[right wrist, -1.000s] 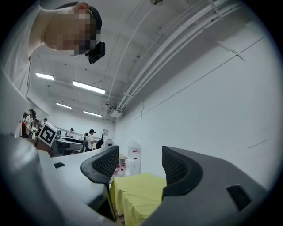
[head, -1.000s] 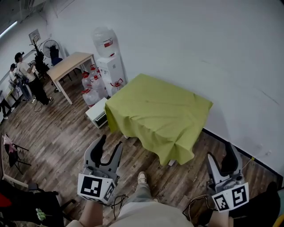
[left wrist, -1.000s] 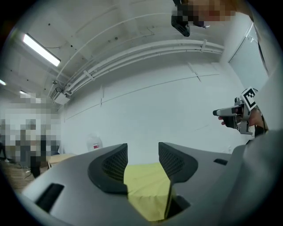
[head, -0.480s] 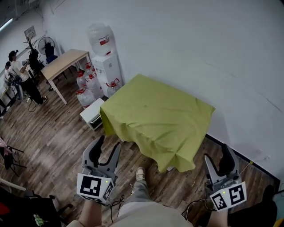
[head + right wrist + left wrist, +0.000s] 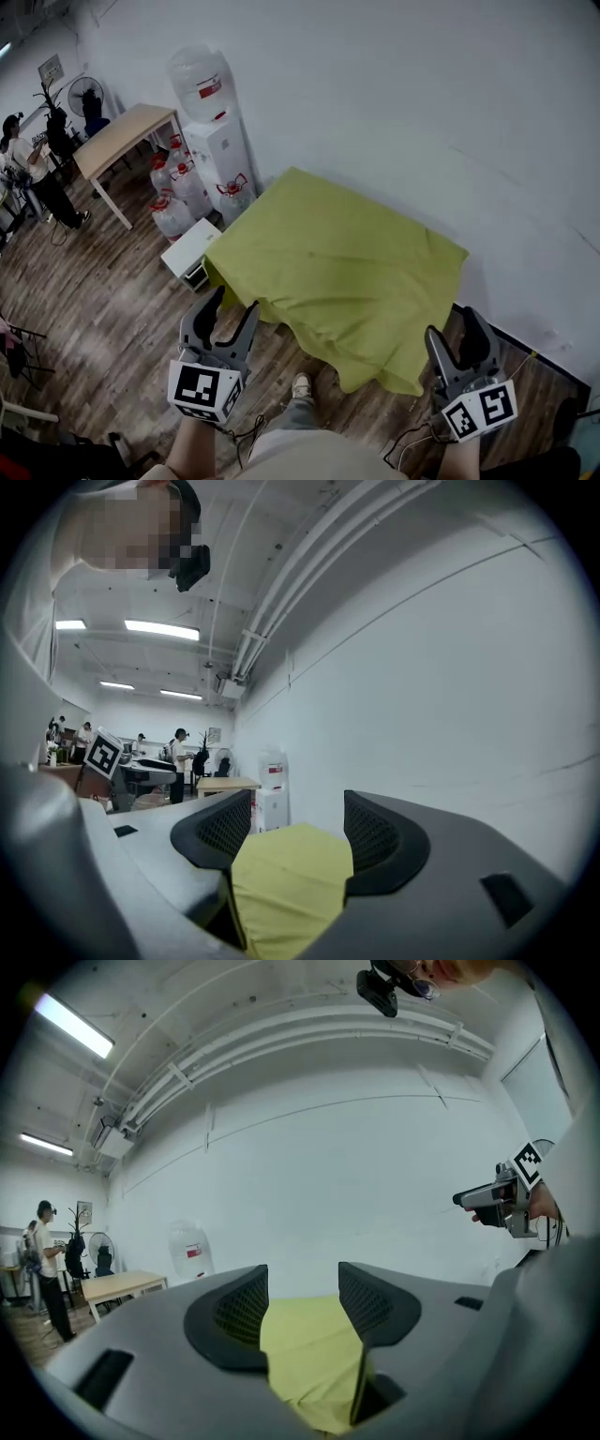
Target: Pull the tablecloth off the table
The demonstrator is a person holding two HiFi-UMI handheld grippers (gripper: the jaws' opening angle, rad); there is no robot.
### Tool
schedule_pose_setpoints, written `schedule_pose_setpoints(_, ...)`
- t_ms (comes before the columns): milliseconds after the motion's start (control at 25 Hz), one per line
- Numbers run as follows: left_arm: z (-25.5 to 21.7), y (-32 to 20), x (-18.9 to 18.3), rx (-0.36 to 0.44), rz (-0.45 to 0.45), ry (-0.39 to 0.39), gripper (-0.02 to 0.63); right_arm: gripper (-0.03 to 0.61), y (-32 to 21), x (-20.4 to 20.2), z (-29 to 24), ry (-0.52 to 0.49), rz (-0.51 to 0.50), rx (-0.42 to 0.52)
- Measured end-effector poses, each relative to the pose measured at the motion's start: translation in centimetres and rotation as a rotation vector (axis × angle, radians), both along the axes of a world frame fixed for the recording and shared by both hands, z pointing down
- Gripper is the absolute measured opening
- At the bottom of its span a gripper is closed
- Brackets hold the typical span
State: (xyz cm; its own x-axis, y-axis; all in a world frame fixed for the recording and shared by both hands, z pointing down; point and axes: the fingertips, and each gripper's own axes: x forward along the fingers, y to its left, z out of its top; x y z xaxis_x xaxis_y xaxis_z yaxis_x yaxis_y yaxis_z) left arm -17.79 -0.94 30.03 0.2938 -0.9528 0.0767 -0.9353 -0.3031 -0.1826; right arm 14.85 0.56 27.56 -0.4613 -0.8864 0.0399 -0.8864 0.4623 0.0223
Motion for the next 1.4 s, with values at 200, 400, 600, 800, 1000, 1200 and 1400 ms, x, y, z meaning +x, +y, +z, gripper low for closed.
schedule_pose_setpoints(200, 2.9, -8.4, -2.2, -0.104, 0.038, 0.058, 0.245, 0.316, -8.2, -2.4, 1.4, 0.031, 0.013, -0.011)
schedule_pose_setpoints(400, 5.5, -16.1, -4.6, -0.167, 0.049, 0.066, 0.268, 0.321, -16.2, -4.8, 3.8, 0.069, 0.006, -0.082)
schedule_pose_setpoints(600, 8.6, -21.7, -5.4, -0.216, 0.076, 0.010, 0.299, 0.330, -21.8, -5.1, 5.9, 0.060, 0.059, -0.114)
schedule_pose_setpoints(800, 13.4, -25.5, -5.1, -0.298, 0.103, -0.040, 0.310, 0.330, -25.4, -3.8, 9.1, 0.040, 0.125, -0.176)
schedule_pose_setpoints(1000, 17.2, -27.7, -3.7, -0.370, 0.131, -0.036, 0.327, 0.350, -27.7, -3.1, 14.5, 0.031, 0.127, -0.293)
schedule_pose_setpoints(1200, 20.7, -30.2, -2.5, -0.424, 0.115, -0.021, 0.348, 0.377, -29.6, -4.2, 20.5, 0.052, 0.048, -0.417)
schedule_pose_setpoints(1400, 24.8, -31.8, -0.7, -0.530, 0.145, 0.040, 0.351, 0.396, -32.0, -3.6, 25.2, 0.105, 0.038, -0.499)
